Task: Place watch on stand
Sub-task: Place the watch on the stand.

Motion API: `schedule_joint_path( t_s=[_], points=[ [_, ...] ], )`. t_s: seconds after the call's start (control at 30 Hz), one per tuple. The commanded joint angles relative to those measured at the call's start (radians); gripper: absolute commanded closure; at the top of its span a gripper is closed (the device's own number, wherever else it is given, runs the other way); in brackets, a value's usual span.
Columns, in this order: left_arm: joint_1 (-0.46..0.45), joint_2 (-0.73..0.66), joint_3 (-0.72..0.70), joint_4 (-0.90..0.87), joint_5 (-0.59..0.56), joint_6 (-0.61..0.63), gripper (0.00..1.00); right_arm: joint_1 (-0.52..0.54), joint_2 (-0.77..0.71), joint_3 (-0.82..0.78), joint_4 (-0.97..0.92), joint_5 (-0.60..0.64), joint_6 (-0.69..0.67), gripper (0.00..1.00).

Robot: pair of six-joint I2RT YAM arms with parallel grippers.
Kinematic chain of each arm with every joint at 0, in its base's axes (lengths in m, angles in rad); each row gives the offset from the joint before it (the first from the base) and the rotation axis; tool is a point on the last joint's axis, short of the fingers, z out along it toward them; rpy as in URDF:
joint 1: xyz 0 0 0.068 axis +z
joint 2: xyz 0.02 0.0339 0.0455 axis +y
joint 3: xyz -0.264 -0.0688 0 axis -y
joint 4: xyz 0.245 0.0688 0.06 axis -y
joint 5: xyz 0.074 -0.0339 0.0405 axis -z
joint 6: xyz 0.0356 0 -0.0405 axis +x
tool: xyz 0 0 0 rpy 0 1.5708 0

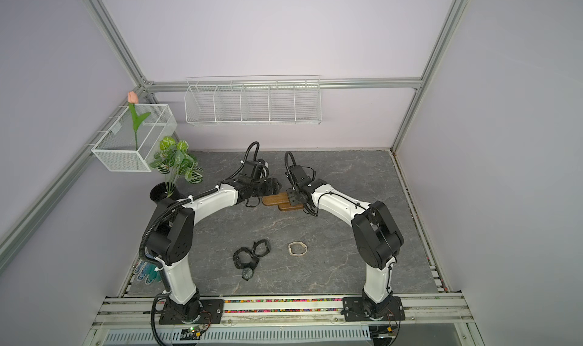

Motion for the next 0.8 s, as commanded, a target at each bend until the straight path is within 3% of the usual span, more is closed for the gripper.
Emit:
schedule_joint_path(
  t_s=[0.0,0.17,0.37,0.53,0.77],
  points=[
    [0.000,-0.047,-0.023,-0.019,-0.026,0.001,0.28,0.007,0.009,0.028,-0.022,-0.020,0.000,0.46],
    [-0.001,-0.081,-0.038,-0.039,-0.048,-0.002,0.26,0.007,-0.021,0.027,-0.048,-0.001,0.007,0.44],
    [-0.001,-0.191,-0.100,-0.102,-0.114,0.003,0.20,0.007,-0.129,-0.002,-0.147,-0.007,-0.013,0.27],
    [-0.001,-0.362,-0.245,-0.137,-0.186,-0.002,0.18,0.007,-0.312,-0.175,-0.150,-0.047,-0.019,0.23],
    [-0.056,-0.514,-0.388,-0.330,-0.231,0.003,0.25,0.017,-0.564,-0.493,-0.106,-0.165,0.067,0.22]
  ],
)
